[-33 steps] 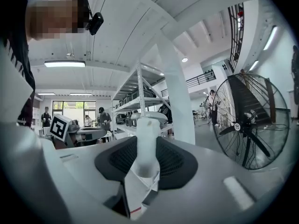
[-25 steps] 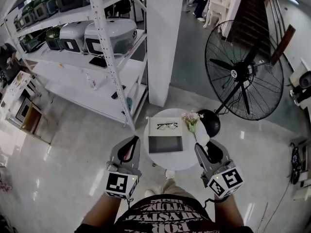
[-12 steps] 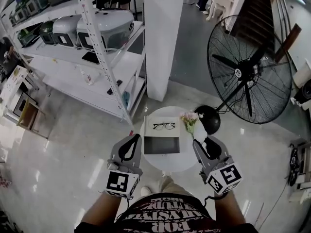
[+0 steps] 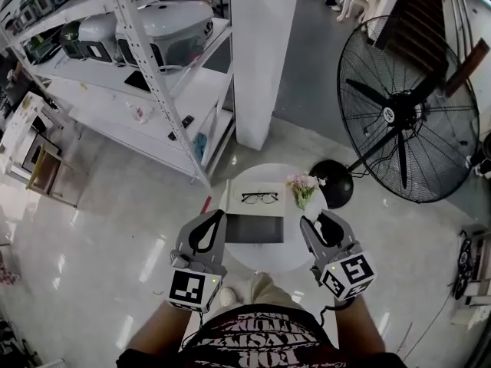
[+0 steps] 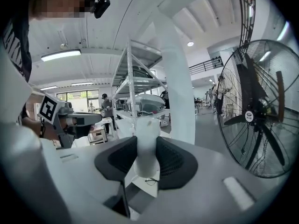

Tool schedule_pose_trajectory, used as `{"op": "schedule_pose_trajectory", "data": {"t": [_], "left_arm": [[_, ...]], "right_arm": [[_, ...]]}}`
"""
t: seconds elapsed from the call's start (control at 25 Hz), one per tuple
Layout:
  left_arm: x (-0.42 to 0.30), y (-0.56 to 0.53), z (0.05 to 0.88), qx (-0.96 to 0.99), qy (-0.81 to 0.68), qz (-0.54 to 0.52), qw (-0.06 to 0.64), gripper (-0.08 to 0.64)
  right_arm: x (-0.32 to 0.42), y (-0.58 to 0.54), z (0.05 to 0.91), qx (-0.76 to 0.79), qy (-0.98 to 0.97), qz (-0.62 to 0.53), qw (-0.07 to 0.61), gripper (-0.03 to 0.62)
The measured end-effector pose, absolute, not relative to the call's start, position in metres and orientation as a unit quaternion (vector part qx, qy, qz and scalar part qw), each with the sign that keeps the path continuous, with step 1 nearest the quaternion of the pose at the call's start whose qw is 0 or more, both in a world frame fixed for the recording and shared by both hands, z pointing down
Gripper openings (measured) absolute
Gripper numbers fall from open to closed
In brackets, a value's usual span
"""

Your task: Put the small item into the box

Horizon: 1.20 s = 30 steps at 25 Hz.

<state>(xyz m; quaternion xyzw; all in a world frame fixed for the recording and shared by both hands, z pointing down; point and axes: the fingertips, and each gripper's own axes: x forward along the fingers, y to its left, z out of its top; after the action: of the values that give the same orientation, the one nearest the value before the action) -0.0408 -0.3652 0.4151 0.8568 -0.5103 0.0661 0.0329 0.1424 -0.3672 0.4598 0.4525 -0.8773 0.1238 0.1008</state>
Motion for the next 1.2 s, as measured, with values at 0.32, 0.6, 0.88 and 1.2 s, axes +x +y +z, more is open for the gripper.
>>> {"op": "schedule_pose_trajectory", "data": {"t": [0.32, 0.6, 0.88, 1.2], "left_arm": [[-0.053, -0.386, 0.429, 0.839, -0.535, 0.088, 0.049, 0.000], [-0.060, -0.391, 0.441, 0.828, -0.550, 0.091, 0.059, 0.000], [-0.065, -0.391, 0.455, 0.822, -0.557, 0.103, 0.068, 0.000], [-0.079, -0.388, 0.467, 0.809, -0.568, 0.122, 0.082, 0.000]], "right_arm": [[0.138, -0.385, 0.526, 0.441, -0.872, 0.162, 0.138, 0.155], [0.135, -0.392, 0.595, 0.429, -0.863, 0.193, 0.184, 0.155], [0.132, -0.396, 0.661, 0.421, -0.847, 0.233, 0.227, 0.155], [0.112, -0.390, 0.732, 0.389, -0.837, 0.263, 0.283, 0.155]]}}
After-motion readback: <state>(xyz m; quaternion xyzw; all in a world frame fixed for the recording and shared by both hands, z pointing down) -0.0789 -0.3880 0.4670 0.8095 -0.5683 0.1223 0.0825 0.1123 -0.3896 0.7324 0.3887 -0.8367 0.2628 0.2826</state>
